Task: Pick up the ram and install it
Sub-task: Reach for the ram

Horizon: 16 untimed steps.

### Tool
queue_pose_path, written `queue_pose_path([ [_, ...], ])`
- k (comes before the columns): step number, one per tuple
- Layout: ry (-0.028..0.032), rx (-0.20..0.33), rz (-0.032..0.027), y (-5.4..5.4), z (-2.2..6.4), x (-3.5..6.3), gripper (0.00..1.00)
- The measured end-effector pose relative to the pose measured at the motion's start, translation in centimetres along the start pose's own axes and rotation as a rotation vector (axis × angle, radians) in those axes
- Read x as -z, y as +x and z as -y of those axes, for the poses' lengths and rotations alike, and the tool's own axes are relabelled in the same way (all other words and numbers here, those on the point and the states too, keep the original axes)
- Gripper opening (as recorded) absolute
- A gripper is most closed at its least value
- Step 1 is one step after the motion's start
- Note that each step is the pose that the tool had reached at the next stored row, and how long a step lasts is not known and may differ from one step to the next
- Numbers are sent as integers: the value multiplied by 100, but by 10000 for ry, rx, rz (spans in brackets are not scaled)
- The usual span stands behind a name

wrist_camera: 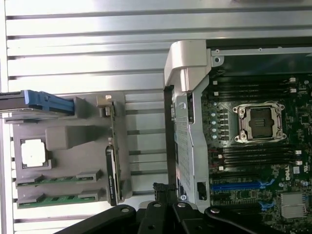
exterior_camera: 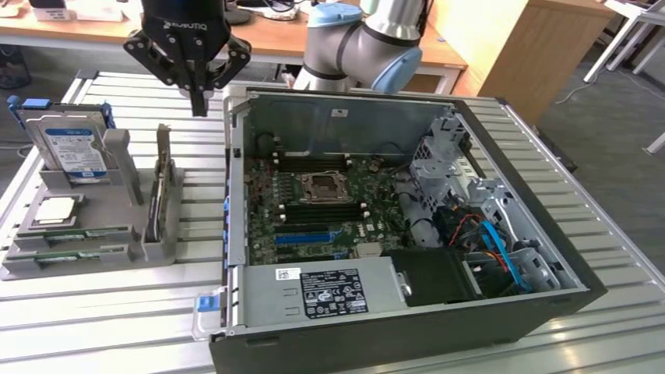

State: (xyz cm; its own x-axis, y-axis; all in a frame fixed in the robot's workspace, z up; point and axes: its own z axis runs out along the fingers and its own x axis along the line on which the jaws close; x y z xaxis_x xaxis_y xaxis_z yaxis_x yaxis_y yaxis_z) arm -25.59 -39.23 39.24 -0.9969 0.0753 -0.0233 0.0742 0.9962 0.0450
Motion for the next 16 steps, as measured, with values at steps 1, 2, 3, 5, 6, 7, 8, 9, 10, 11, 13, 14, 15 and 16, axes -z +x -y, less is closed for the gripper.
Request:
queue_pose_path([
  [1,0,0,0,22,1,0,11],
  [2,0,0,0,42,2,1,11],
  [3,0,0,-1,62,3,1,11],
  [5,0,0,0,105,5,2,11],
  [6,0,-1,0,126,5,2,11],
  [7,0,-1,-1,147,6,3,11],
  [8,0,0,0,168,7,2,11],
  [9,-1,-1,0,191,8,2,11],
  [10,0,0,0,211,9,3,11],
  [11,0,0,0,232,10,3,11],
  [13,0,1,0,274,11,4,11],
  [14,-1,1,0,295,12,4,11],
  [15,0,0,0,317,13,5,11],
  [16,0,-1,0,337,14,5,11],
])
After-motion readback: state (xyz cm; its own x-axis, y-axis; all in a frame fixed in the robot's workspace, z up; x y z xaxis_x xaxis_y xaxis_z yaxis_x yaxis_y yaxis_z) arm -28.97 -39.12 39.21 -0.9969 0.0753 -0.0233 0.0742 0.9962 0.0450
